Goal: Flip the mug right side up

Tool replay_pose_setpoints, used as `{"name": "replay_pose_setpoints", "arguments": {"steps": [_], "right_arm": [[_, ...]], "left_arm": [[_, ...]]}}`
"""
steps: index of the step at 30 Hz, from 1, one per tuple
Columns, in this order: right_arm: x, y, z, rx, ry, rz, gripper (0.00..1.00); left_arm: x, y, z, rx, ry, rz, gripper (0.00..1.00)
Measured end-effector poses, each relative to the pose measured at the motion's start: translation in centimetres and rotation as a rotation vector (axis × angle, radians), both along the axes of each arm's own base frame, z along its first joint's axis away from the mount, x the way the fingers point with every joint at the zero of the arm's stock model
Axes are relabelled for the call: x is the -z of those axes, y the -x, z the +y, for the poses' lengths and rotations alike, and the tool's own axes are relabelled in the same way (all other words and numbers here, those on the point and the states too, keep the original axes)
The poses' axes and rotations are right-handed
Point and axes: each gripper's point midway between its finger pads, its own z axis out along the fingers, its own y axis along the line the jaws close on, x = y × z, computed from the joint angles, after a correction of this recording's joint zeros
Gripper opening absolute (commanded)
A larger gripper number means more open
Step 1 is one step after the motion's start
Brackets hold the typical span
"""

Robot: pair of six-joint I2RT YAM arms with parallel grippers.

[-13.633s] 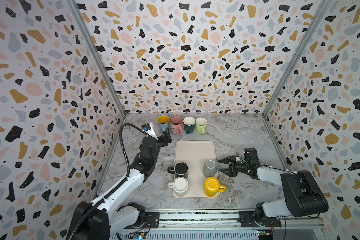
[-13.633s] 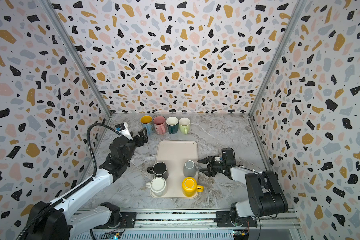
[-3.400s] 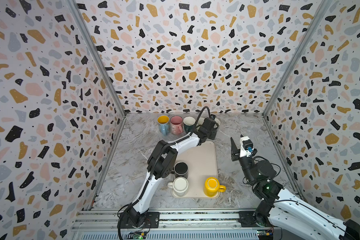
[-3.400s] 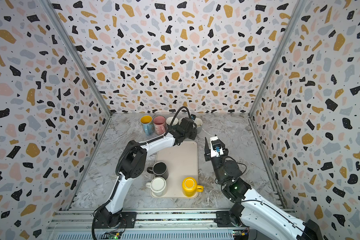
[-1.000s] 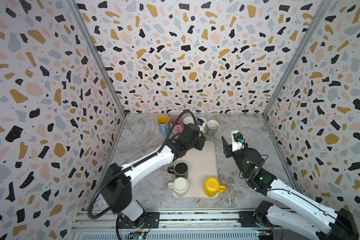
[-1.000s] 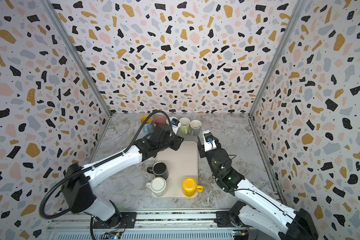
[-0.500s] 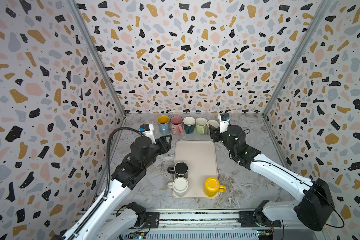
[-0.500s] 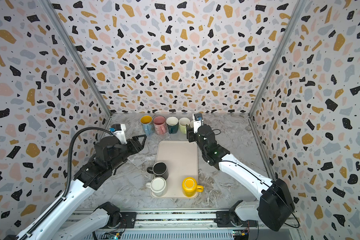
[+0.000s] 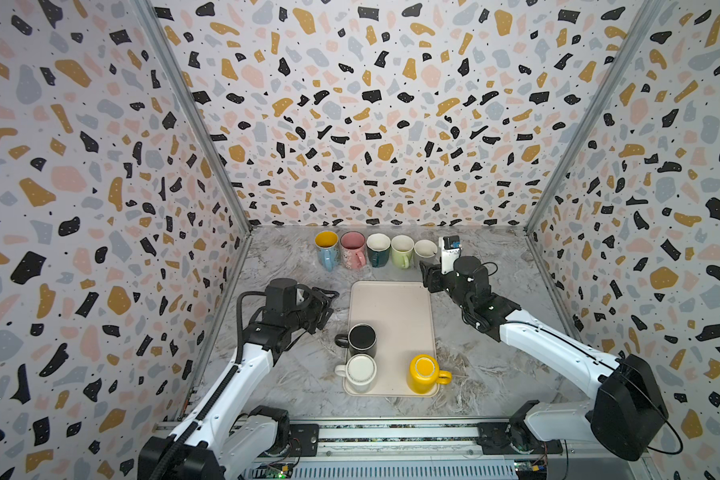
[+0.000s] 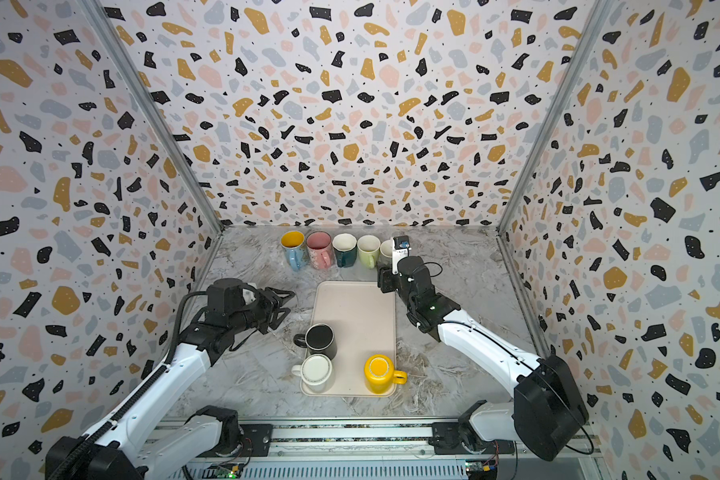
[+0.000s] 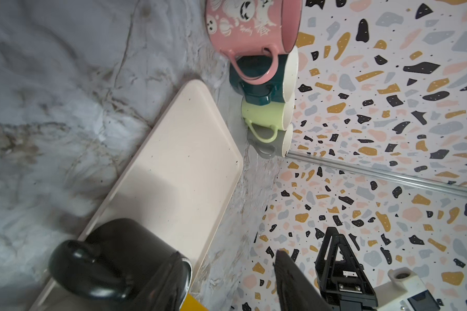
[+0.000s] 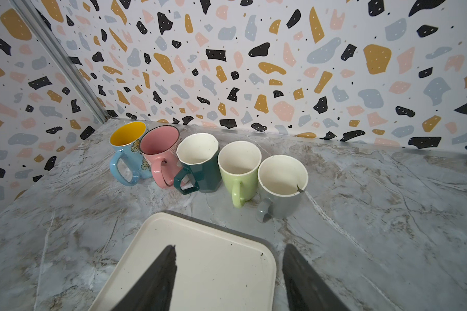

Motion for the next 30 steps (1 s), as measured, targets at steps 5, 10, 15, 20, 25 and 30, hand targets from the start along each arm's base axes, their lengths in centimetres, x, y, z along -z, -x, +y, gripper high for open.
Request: {"name": "replay_pose_setpoints", "arguments": {"steps": [5,10,15,20,25,30], "right_arm": [[0.1,-0.3,-0.4,0.006,-0.003,0.005,0.65],[0.9,-0.7,-0.4,0.005,0.0,0.025,0.65],[2.2,-1.1,-0.6,0.008,0.005,0.056,0.65],[3.4,-1.5,-0.5,0.005,0.013,0.085,0.65],[4.7,-1.8,-0.3,-0.002,0.027,0.118,0.65],[5.8,-2.1,-0.1,-0.01,0.038,0.149,0.65]], "left_arm": [[0.6,0.3,1.2,-0.087,0.045,0.085,0.53],[2.1,1.1,1.7,-0.15,0.081,0.182,0.53],[4.0,1.9,1.8,-0.174,0.081,0.285,0.55],[5.3,2.3,1.8,-0.186,0.077,0.35,0.55],[5.9,2.6,1.9,-0.195,0.075,0.386,0.55],[7.2,3.5,2.0,-0.195,0.068,0.427,0.56]]}}
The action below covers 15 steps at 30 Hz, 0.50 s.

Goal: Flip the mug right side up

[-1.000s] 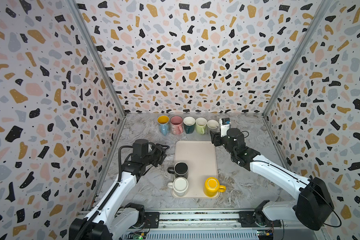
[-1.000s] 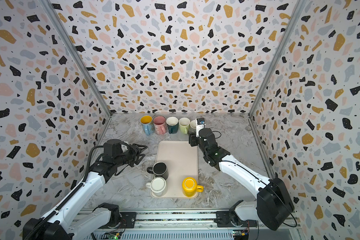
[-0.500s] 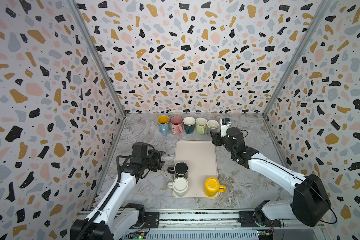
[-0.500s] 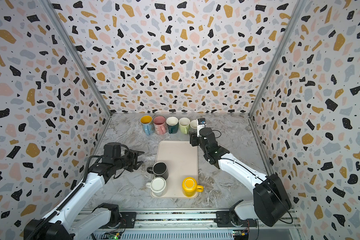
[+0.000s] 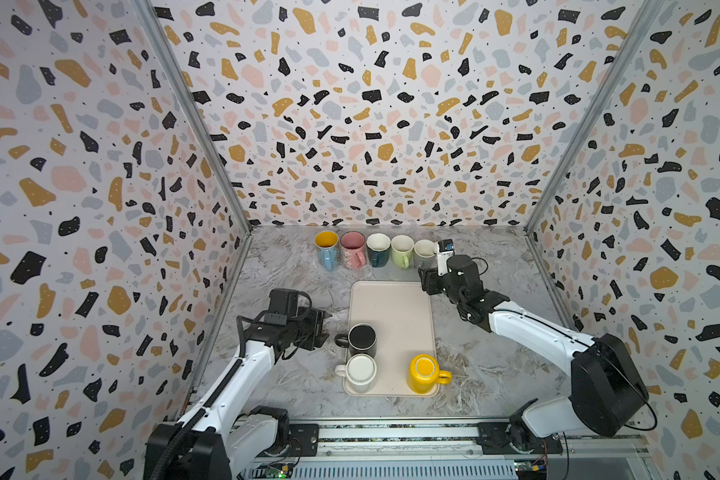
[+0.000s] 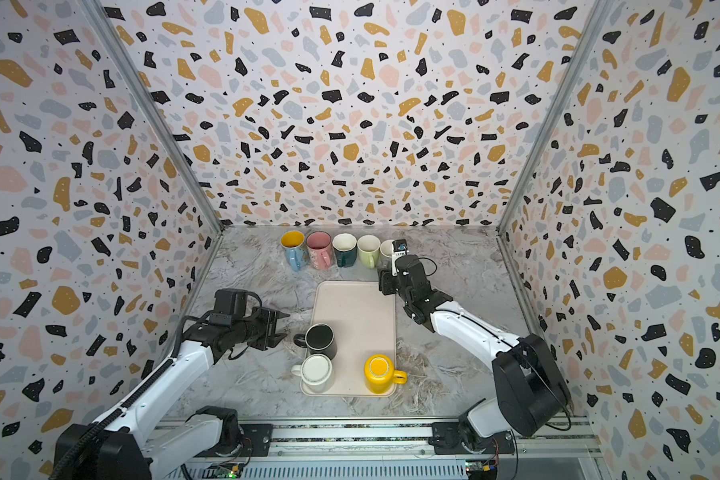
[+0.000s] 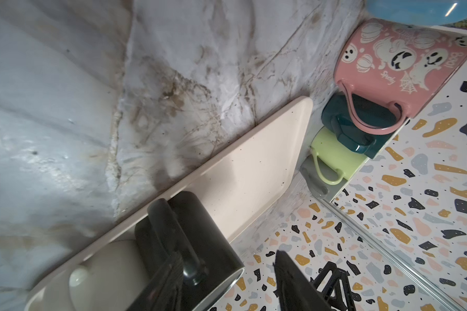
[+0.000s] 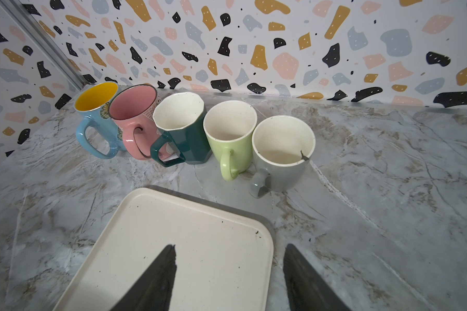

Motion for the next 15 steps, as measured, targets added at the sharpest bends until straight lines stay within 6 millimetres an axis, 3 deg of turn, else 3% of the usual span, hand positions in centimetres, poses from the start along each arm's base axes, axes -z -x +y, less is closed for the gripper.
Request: {"name": "replay_pose_setpoints", "arguments": {"steps": [6,15], "right_arm": [[0.7,-0.7,0.7,-0.015,0.0,0.031,0.65],[1.3,-0.8,1.2,-0.032,-0.005,0.061,0.65]], "left_arm": [[1.3,0.9,-0.1,0.007,0.004,0.037,0.56],[1.2,1.0,-1.5,0.043,0.03,0.022,0.56]]}}
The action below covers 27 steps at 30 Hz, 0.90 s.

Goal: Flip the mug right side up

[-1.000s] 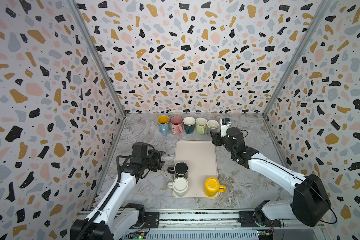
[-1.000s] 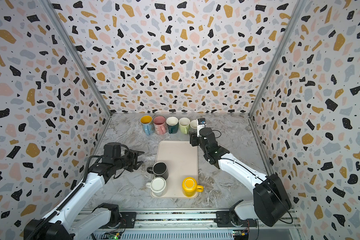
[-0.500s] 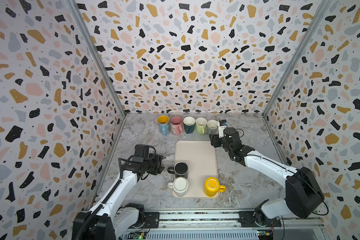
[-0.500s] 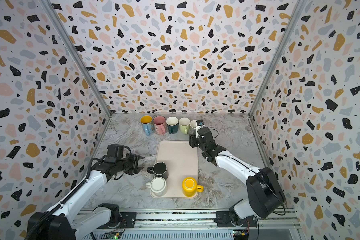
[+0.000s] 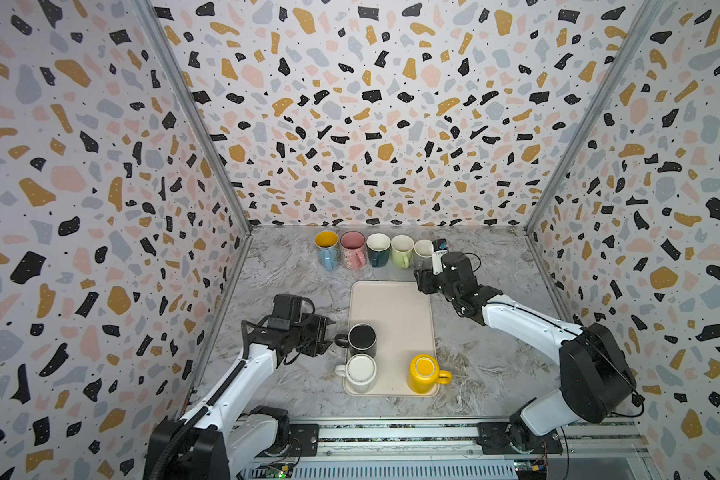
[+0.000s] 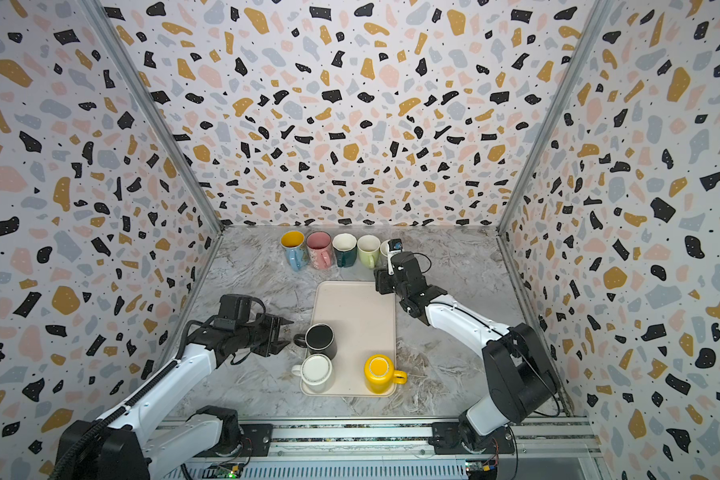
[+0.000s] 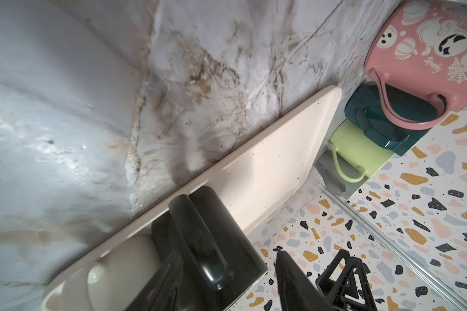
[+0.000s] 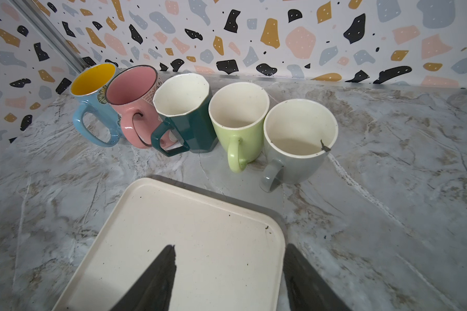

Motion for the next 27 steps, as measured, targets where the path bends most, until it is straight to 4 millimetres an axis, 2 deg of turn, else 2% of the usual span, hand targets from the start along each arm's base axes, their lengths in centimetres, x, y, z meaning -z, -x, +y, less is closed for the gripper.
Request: {"name": "replay_pose_setpoints", "arguments": {"steps": [7,17,27], "right_arm": [[0.0,0.0,0.1,-0.003,-0.003,0.003,0.65],[0.0,0.0,0.1,-0.003,-0.003,0.004,0.65],[0.0,-0.1,-0.1,0.001,-0.004,0.005,0.65]], "left_arm": [[1.5,0.8,-1.6,0.04,0.018,0.041,0.56],[1.7,0.1,-2.1,0.046,0.026,0.026,0.55],[3.0,-0.2,-2.6,0.06,0.029,0.061,0.47]]}}
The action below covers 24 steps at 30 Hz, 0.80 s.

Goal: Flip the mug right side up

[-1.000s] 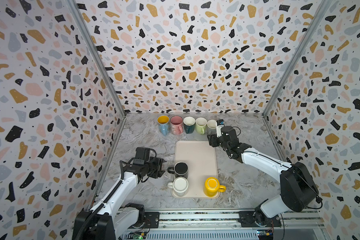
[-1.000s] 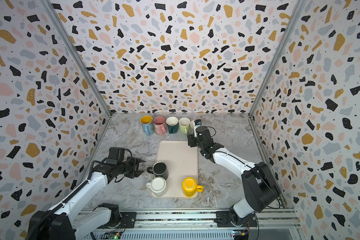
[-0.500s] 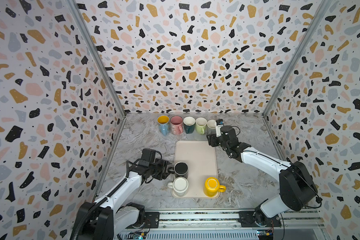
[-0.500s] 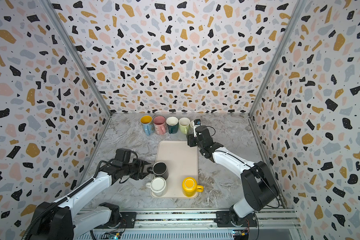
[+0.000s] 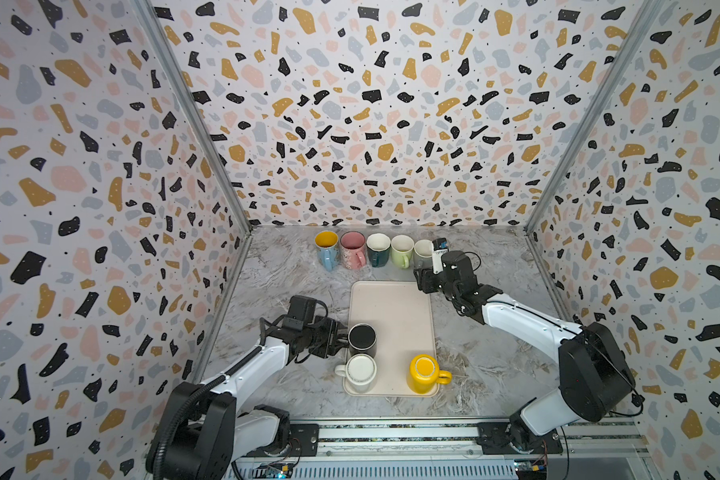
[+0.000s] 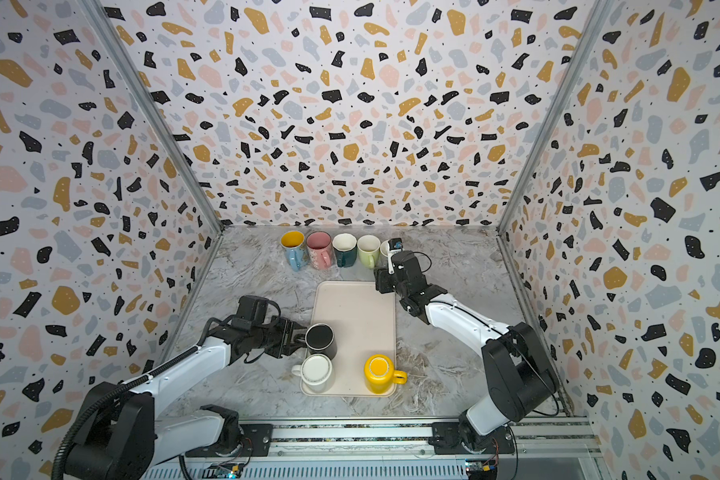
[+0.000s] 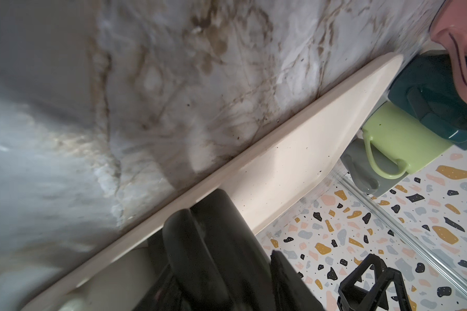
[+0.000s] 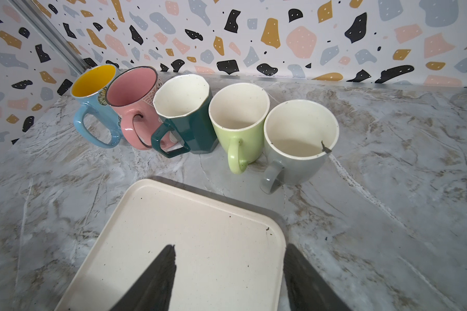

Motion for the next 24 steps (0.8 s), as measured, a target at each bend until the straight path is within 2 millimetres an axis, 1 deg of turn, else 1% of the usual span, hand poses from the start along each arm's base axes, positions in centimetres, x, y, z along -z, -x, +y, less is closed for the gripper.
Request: {"name": "replay_pose_setpoints", "arguments": {"steps": [5,10,14,19,24], "right_arm": [[0.0,-0.1,-0.1,0.003,0.0,0.0,0.65],[0.0,-0.1,-0.2,0.006,0.0,0.0,0.65],[0.0,-0.2,-0.3,0.007,0.0,0.0,0.65],[0.2,-0.3,-0.4,0.01,0.002,0.005,0.65],[1.0,-0.4,-0.6,0.015,0.012,0.021,0.65]], "left_arm": [[0.4,-0.2,-0.1,0.002,-0.002,0.007,0.42],[0.7,-0.4,-0.2,0.003,0.0,0.01,0.32],[0.6,-0.9,-0.4,0.004,0.016,-0.005,0.26],[0.2,-2.1,-1.0,0.005,0.044,-0.037,0.15],[0.3,-3.5,-1.8,0.018,0.062,-0.04,0.11]]}}
